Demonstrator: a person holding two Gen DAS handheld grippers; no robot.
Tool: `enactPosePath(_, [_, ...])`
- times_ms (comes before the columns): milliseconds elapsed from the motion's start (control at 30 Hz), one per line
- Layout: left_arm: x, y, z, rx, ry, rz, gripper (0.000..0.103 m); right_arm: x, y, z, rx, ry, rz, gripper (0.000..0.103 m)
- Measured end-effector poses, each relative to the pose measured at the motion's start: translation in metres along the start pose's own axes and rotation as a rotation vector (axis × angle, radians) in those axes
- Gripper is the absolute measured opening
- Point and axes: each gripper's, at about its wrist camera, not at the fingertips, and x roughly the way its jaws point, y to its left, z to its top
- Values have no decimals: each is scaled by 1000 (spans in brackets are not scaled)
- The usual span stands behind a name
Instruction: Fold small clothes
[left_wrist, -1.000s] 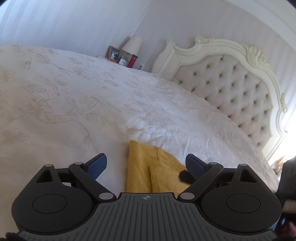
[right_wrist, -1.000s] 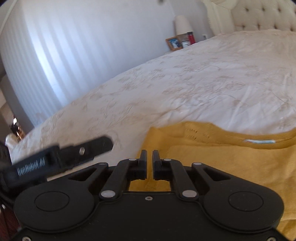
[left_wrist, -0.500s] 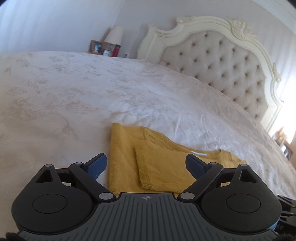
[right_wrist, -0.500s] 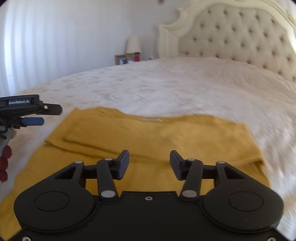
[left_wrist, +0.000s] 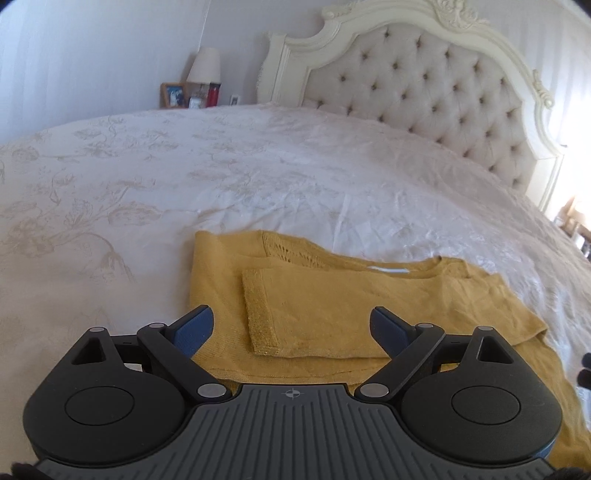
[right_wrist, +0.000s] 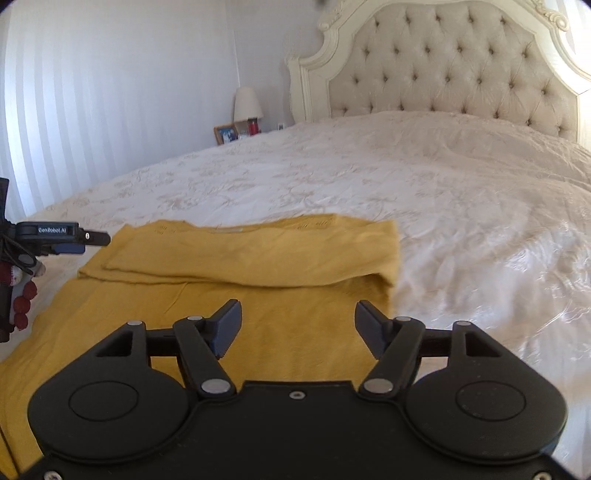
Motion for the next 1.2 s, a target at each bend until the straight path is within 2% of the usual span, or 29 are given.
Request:
enactPosePath(133, [23,-5,5,-24,91,35,92,-7,-17,-8,21,-83,-9,74])
enactPosePath(200, [33,0,8,-82,129,55,91,-4,-22,-10,33,-76,15,75])
enactPosePath(300, [45,4,9,-136,167,85,91,-4,-21,-6,-21,-83,38,75])
enactPosePath(467, [57,-7,12,-88,206,130,91,-7,-22,-1,18,-105,81,76])
enactPosePath(500, [59,-8,14,-91,209,134,88,-8,-22,-1,19,-107,80,76])
enactPosePath(533, [59,-8,15,-96,210,137,72,-9,-22,-2,21,-108,80,76])
enactPosePath(567, [60,-9,17,-101,212,144,61,-9,-22,-2,26,-105,81,76])
enactPosePath(600, [60,-9,19,-104,215,154,44,-10,-22,-2,31,-103,80,76])
enactPosePath(633, [59,-8,21,-108,218,161,39,-10,-23,-3,36,-99,79,76])
enactPosePath(700, [57,-8,25,-119,216,150,11,-9,-24,-5,43,-93,75,76])
enactPosePath(733, [55,-9,26,-119,212,142,8,-9,-24,-6,44,-91,72,76])
enactPosePath(867, [37,-23,38,-77,154,135,7,-9,-28,-7,49,-84,65,76])
enactPosePath(1067, [1,-26,54,-96,74,101,7,-9,-32,-7,74,-66,52,76])
enactPosePath(1200, [5,-15,52,-78,85,154,7,-5,-31,-9,71,-39,50,76])
